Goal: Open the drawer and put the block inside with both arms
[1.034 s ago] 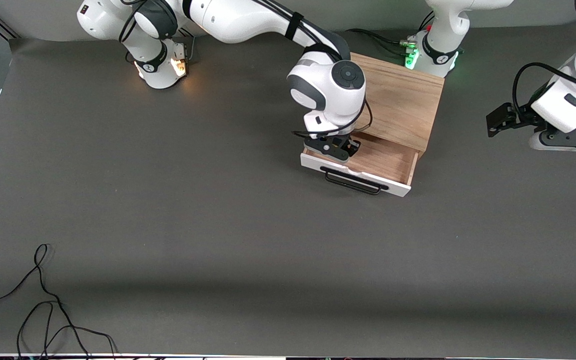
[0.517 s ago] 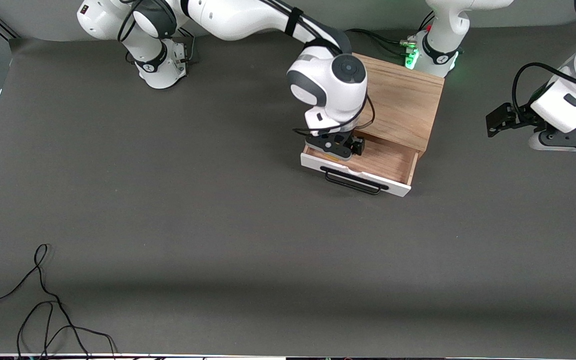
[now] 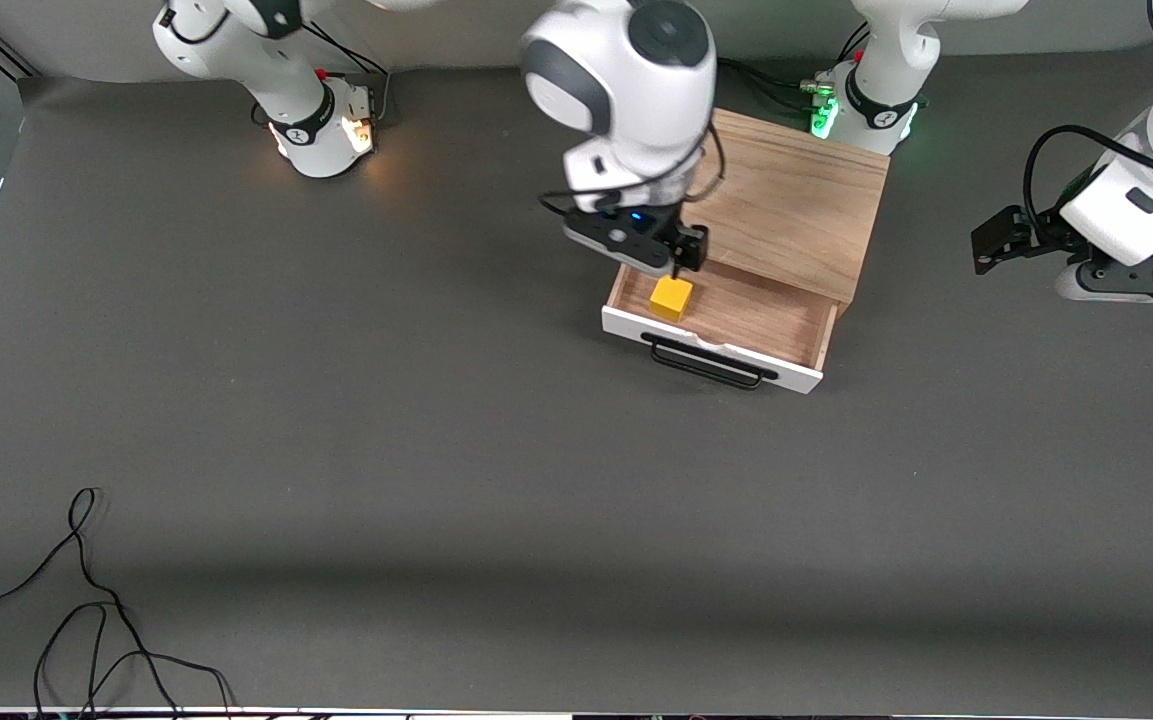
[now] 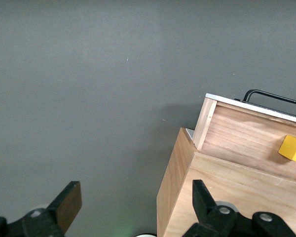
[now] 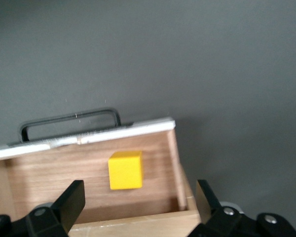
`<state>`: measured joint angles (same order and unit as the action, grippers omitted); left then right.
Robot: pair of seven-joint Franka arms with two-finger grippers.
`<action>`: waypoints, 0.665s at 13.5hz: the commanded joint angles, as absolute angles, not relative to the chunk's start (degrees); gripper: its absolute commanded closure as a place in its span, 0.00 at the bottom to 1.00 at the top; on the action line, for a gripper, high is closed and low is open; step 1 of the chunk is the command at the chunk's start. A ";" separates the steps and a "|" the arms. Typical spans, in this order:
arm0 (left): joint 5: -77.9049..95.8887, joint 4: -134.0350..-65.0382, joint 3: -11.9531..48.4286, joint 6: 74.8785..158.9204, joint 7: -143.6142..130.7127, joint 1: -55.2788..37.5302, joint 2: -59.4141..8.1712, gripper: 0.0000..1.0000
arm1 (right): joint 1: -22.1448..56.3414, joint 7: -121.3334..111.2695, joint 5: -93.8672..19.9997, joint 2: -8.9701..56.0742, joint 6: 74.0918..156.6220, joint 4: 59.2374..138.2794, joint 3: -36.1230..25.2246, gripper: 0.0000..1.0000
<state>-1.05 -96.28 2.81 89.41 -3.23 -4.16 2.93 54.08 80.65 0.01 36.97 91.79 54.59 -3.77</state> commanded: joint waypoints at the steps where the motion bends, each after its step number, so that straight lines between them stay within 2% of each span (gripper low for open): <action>1: -0.70 -96.94 2.90 89.65 -2.64 -4.04 3.52 0.00 | 49.23 69.13 0.79 30.51 83.44 56.78 -3.60 0.00; 3: -0.70 -96.86 2.90 89.74 -2.55 -4.04 3.52 0.00 | 44.41 60.34 0.70 25.43 80.60 59.92 -4.04 0.00; 9: -0.62 -96.94 2.90 89.83 -2.46 -3.96 3.43 0.00 | 25.61 33.01 -0.61 8.73 82.35 77.06 -3.43 0.00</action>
<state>-1.04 -96.29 2.83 89.42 -3.23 -4.16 2.92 30.71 40.62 0.05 16.48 79.95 67.27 -4.42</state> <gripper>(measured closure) 0.000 0.000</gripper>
